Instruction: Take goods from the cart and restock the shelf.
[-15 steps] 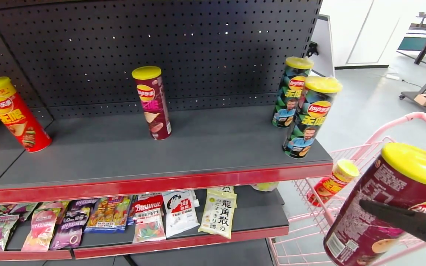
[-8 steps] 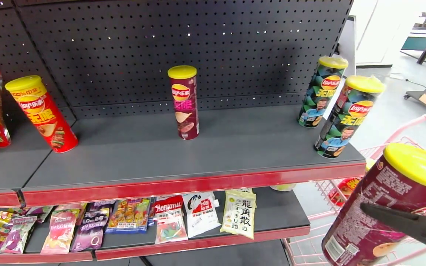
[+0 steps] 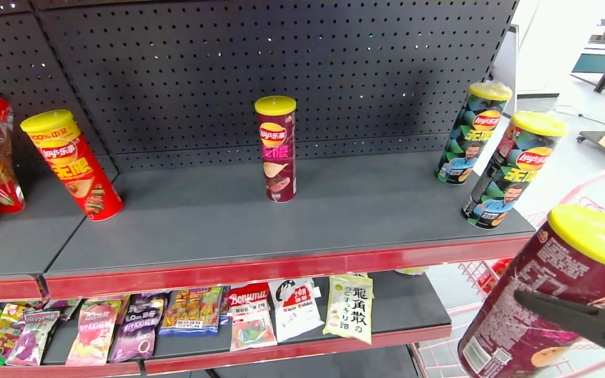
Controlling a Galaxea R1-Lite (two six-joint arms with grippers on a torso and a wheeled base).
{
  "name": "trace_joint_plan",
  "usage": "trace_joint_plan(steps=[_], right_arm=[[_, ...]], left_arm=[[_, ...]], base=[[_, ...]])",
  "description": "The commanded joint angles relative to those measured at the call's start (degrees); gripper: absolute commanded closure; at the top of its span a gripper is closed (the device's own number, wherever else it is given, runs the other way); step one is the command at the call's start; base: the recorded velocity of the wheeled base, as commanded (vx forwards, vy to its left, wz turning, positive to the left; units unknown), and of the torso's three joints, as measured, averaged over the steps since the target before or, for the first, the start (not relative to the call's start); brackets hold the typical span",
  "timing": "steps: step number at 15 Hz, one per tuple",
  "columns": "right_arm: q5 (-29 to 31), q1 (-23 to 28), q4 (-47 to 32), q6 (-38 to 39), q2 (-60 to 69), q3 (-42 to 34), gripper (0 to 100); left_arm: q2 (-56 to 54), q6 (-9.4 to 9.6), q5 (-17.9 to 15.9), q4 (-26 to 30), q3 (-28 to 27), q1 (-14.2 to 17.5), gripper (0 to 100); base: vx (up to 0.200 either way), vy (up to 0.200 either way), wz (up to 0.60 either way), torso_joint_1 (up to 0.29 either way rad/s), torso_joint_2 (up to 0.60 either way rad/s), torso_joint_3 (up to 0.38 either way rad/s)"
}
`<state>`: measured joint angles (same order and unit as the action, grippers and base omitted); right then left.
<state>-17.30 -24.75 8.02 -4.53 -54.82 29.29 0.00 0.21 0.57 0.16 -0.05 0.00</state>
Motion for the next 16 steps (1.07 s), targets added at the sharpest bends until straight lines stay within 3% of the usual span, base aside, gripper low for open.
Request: trace_joint_plan(steps=[1, 4, 7, 11, 13, 14, 15, 16], right_arm=[[-0.02, -0.04, 0.06, 0.05, -0.11, 0.15, 100], [-0.02, -0.04, 0.06, -0.04, -0.20, -0.03, 100], [-0.10, -0.13, -0.02, -0.04, -0.37, 0.15, 100], [0.07, -5.40, -0.02, -0.04, -0.46, 0.33, 100], [0.16, -7.07, 0.06, -0.04, -1.43, 1.20, 100], [0.34, -7.25, 0.06, -0.04, -1.78, 1.12, 100], [0.34, -7.42, 0.06, -0.12, -1.87, 1.12, 100], [0.25, -7.42, 0.06, -0.04, -2.13, 1.20, 100]], left_arm=[[0.00, -0.03, 0.04, 0.02, -0.04, 0.00, 0], [0.00, -0.03, 0.04, 0.02, -0.04, 0.00, 0], [0.00, -0.03, 0.04, 0.02, -0.04, 0.00, 0], [0.35, 0.06, -0.05, 0.02, -0.04, 0.00, 0], [3.69, 0.50, -0.31, -0.07, -0.04, -2.02, 0], [4.13, 2.25, -1.98, -0.07, -0.04, -2.81, 0], [3.87, 2.43, -3.39, -0.25, -0.13, -2.81, 0], [5.63, 2.17, -4.00, -0.77, -3.99, -2.99, 0]], base=[[0.200, 0.000, 0.00, -0.022, 0.00, 0.012], [0.200, 0.000, 0.00, 0.009, 0.00, 0.004], [0.000, 0.000, 0.00, 0.000, 0.00, 0.000], [0.000, 0.000, 0.00, 0.000, 0.00, 0.000], [0.000, 0.000, 0.00, 0.000, 0.00, 0.000], [0.000, 0.000, 0.00, 0.000, 0.00, 0.000], [0.000, 0.000, 0.00, 0.000, 0.00, 0.000], [0.000, 0.000, 0.00, 0.000, 0.00, 0.000]])
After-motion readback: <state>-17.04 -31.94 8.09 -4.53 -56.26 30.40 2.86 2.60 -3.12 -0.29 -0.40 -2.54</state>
